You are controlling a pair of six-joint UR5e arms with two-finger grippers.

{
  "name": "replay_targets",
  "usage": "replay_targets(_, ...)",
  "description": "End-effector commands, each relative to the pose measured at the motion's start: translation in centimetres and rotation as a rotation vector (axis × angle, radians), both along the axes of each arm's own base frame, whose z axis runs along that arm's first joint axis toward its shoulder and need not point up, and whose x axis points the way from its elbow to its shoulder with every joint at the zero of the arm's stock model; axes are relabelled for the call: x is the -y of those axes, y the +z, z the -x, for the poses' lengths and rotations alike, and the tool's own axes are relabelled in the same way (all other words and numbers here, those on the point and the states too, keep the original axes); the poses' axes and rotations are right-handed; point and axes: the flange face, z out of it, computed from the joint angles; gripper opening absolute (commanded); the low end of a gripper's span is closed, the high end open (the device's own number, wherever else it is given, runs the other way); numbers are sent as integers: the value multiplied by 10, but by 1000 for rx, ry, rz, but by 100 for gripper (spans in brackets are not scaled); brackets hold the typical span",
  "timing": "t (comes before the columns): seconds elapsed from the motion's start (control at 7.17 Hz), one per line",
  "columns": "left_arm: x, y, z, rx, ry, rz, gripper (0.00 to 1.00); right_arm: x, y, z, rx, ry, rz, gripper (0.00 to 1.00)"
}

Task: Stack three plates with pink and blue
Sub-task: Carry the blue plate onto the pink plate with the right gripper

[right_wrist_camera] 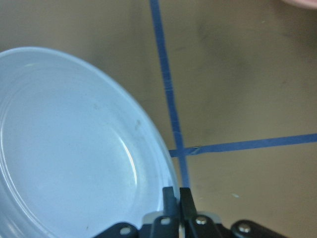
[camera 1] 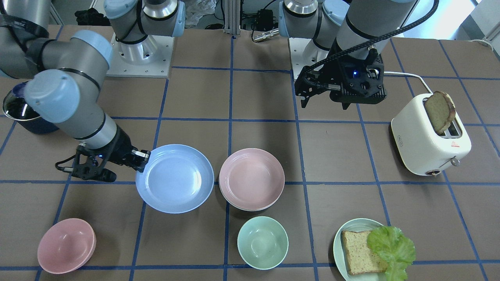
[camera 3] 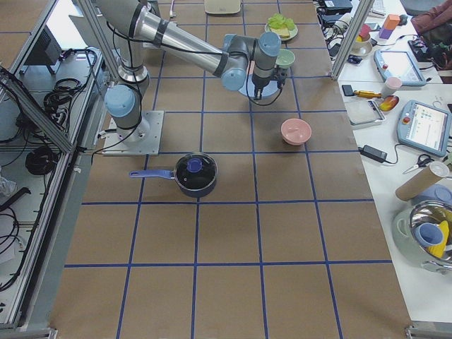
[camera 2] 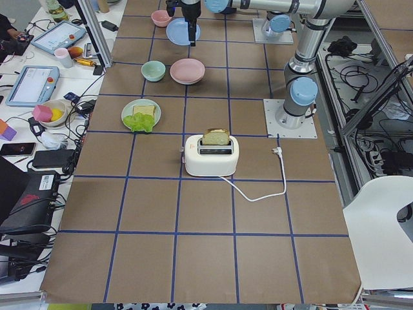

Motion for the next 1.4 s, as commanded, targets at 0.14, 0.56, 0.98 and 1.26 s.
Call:
replay_targets(0.14, -5, 2, -5, 3, 6, 5, 100, -7, -25, -127, 24, -154, 1, 0)
replay_targets(0.56, -6, 4, -5, 5, 4, 6, 100, -28, -47, -176, 17, -161, -18, 0)
replay_targets(0.98, -6, 6, -5, 3, 4, 11, 100, -44, -65, -175, 1, -149, -59, 0)
replay_targets(1.26, -6, 6, -5, 3, 6, 11, 100, -46, -71, -173, -8, -157, -58, 44)
